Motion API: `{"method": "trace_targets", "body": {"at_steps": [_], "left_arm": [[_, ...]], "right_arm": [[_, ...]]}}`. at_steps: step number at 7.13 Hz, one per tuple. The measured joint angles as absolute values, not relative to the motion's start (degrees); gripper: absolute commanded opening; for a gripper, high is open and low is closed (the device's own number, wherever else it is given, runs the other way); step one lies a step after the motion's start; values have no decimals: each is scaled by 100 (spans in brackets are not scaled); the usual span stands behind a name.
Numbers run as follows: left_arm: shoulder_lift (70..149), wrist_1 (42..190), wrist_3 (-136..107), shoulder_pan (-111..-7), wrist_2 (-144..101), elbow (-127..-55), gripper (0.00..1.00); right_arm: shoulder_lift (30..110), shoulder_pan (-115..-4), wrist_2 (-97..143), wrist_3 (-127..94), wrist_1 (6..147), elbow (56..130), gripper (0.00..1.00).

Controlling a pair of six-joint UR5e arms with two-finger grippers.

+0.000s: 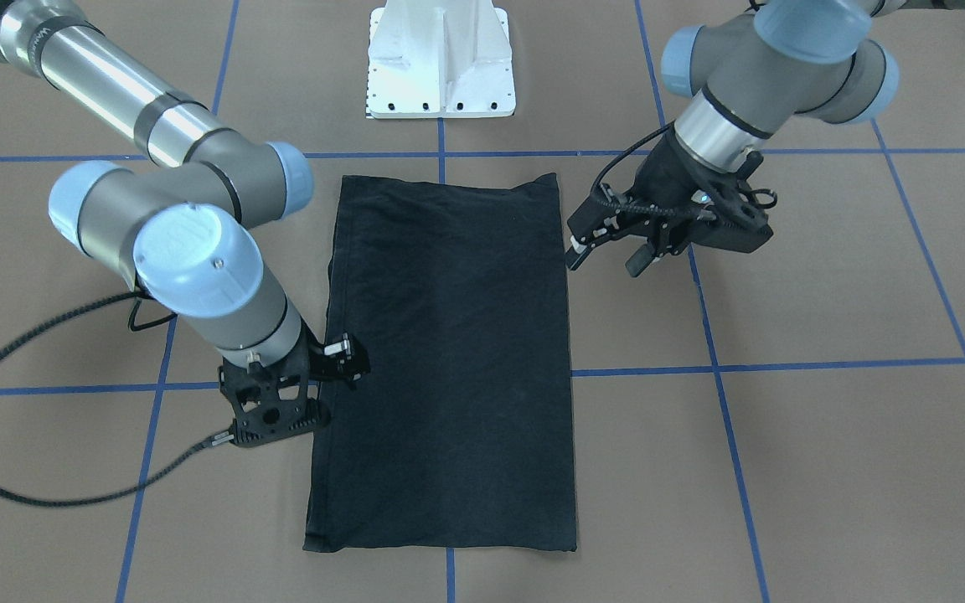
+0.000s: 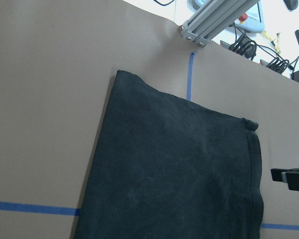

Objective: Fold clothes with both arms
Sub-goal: 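Move the left gripper to the shirt's near corner while the right gripper lowers mid-edge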

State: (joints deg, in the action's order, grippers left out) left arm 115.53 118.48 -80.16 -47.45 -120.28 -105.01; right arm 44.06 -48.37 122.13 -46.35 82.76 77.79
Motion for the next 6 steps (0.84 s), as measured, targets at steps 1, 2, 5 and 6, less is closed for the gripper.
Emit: {"method": "trace_targets", "body": {"at_steps": [1, 2, 5, 6], "left_arm": [[11234, 11850, -8081, -4564, -12058, -10756, 100], [10983, 11972, -8323, -4303, -12019, -10869, 100], [10347, 13142, -9658, -3029, -11216, -10909, 100], [10251, 13250, -9879, -2726, -11012, -10899, 100]], "right_arm": [[4771, -4696, 12267, -5243, 8283, 8432, 100], [5163, -4549, 12282, -5723, 8274, 9047, 100], [6045, -4226, 12287, -6575, 8256, 10317, 100], [6169, -4115, 12282, -6742, 8254, 10514, 100]]}}
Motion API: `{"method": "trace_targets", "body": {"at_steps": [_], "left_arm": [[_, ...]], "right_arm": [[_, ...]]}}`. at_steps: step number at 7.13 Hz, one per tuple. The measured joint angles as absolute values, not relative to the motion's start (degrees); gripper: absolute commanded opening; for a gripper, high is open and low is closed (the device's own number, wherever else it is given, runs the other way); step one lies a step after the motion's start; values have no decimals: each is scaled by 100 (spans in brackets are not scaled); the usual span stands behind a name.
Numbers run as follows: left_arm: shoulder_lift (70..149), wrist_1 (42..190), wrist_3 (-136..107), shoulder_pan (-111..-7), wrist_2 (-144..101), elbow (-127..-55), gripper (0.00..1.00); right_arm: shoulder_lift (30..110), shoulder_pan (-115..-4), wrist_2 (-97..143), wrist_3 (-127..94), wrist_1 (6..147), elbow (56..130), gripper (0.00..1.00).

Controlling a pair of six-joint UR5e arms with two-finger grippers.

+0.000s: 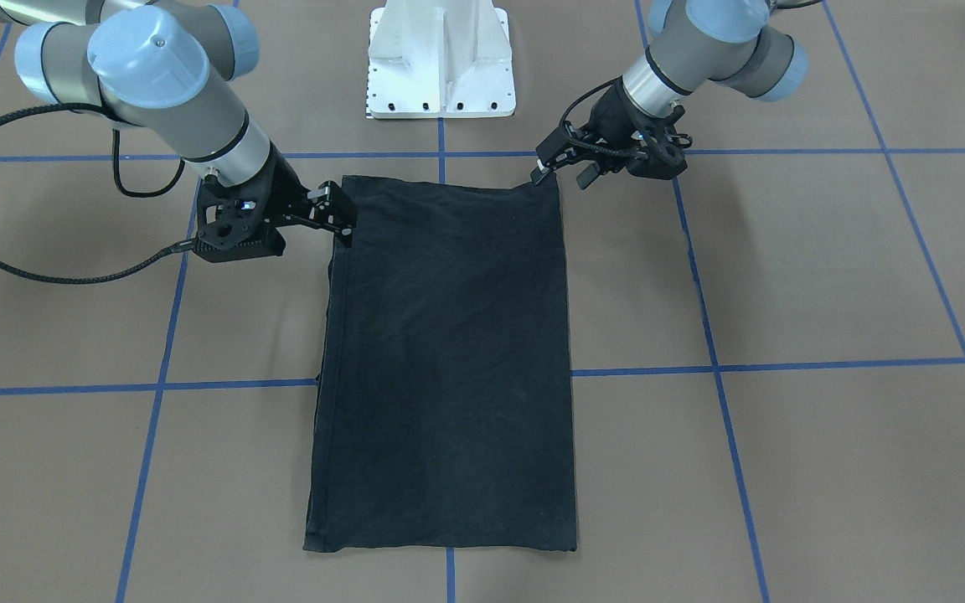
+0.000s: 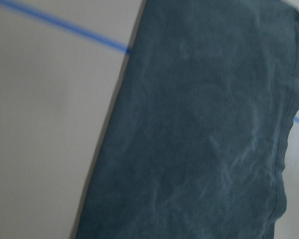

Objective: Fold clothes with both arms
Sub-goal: 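Move the left gripper to the shirt's near corner while the right gripper lowers mid-edge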

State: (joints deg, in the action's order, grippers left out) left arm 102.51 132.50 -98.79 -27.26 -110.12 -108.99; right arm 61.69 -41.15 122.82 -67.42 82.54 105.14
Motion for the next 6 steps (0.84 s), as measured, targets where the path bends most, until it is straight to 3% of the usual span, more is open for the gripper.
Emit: {"method": "trace_targets", "body": {"at_steps": [6], "left_arm": [[10130, 13254, -10066, -2155, -10671, -10570, 99]], "right_arm": [[6681, -3761, 12294, -7281, 7219, 10759, 100]]}}
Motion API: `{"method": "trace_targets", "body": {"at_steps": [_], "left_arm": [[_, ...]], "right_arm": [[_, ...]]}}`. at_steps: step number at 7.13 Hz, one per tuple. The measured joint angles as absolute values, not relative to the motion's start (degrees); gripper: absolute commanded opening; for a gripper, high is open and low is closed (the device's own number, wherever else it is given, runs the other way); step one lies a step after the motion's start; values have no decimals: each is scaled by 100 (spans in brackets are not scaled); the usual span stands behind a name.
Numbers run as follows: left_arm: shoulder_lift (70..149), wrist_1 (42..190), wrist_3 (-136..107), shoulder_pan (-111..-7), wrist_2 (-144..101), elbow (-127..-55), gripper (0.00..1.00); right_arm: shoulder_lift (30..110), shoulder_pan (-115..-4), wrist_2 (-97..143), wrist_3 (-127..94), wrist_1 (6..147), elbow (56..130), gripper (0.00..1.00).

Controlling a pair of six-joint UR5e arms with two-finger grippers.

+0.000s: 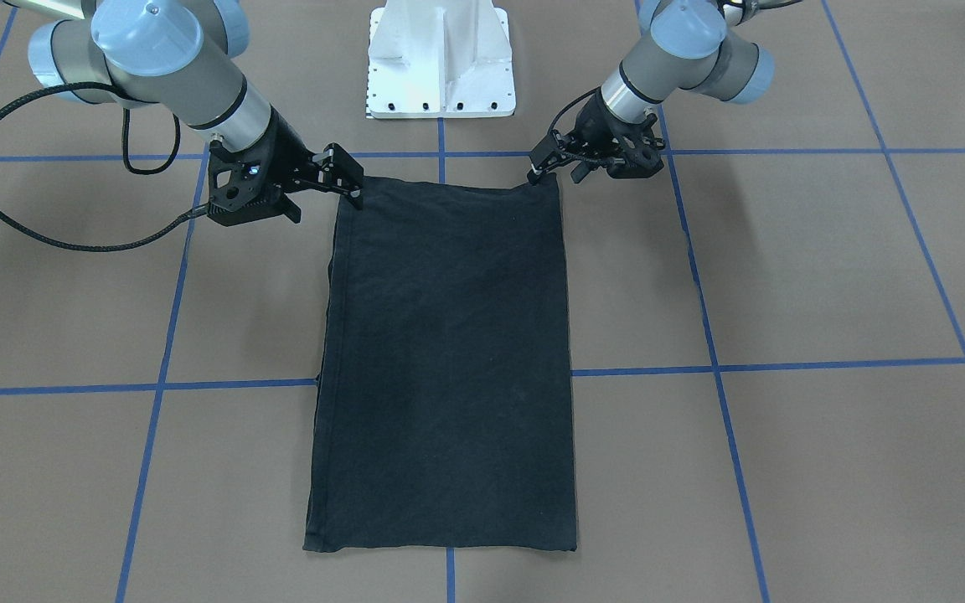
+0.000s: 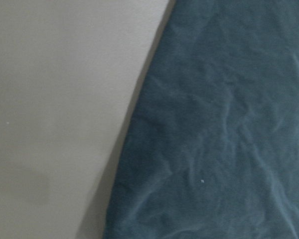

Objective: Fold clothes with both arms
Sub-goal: 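Move the left gripper to the shirt's near corner while the right gripper lowers mid-edge, then move the right gripper toward the shirt's near corner beside the left gripper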

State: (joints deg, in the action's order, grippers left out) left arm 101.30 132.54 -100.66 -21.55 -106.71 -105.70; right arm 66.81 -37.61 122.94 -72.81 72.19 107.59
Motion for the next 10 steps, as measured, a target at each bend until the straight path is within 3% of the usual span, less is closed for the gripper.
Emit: {"method": "trace_targets", "body": {"at_steps": [2, 3, 4, 7, 10], "left_arm": [[10163, 13254, -10069, -2042, -10670, -10491, 96], [10175, 13254, -10066, -1986, -10670, -10463, 83], [10190, 13254, -10066, -1948, -10672, -10437, 78], [10264, 13246, -10072, -1869, -10678, -10341, 75], [10322, 13245, -10070, -1850, -10679, -10256, 58]], "right_arm": [[6687, -3755, 12301, -7280, 7208, 10758, 100], [6688, -3753, 12306, -7278, 7208, 10758, 100], [6687, -3753, 12310, -7278, 7207, 10758, 100], [6682, -3761, 12321, -7275, 7207, 10765, 100], [6688, -3765, 12325, -7257, 7207, 10762, 100]]}}
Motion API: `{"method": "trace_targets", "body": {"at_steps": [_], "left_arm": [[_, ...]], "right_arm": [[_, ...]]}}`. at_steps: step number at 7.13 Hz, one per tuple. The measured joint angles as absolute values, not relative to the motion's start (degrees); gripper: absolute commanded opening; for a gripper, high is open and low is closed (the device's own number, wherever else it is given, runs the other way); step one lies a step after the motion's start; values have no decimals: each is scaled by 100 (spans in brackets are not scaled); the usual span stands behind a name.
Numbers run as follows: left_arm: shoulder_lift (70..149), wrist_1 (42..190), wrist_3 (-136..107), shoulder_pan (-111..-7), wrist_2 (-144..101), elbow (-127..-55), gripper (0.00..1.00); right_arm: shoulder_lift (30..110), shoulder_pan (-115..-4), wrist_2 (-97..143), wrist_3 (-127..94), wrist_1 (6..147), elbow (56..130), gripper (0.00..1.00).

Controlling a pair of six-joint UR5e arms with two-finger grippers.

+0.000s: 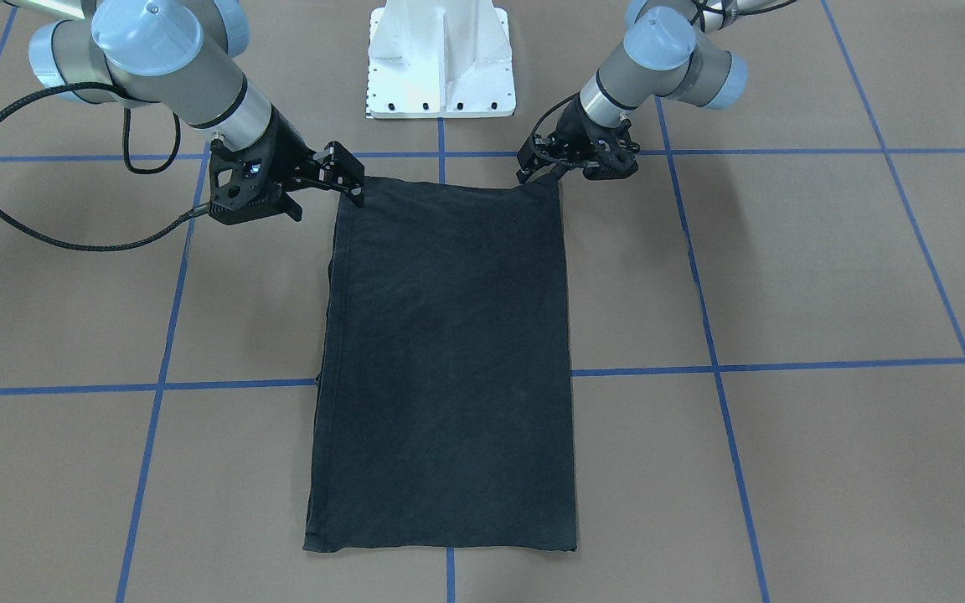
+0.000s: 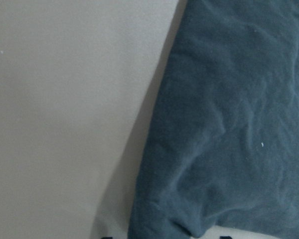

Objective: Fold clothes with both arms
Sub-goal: 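Move the right gripper toward the shirt's near corner beside the left gripper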

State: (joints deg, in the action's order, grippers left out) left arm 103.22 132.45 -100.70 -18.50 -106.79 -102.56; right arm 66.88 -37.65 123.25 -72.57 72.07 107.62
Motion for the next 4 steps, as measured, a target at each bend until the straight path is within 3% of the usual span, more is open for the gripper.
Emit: {"method": "trace_targets", "body": {"at_steps": [2, 4], "left_arm": [[10327, 13245, -10064, -1858, -10679, -10254, 38], [10322, 13190, -10064, -1895, -10679, -10296, 0]], "right_arm": [[6688, -3769, 12321, -7227, 7211, 10746, 100], [6691, -3766, 12320, -7204, 7208, 10693, 100]]}}
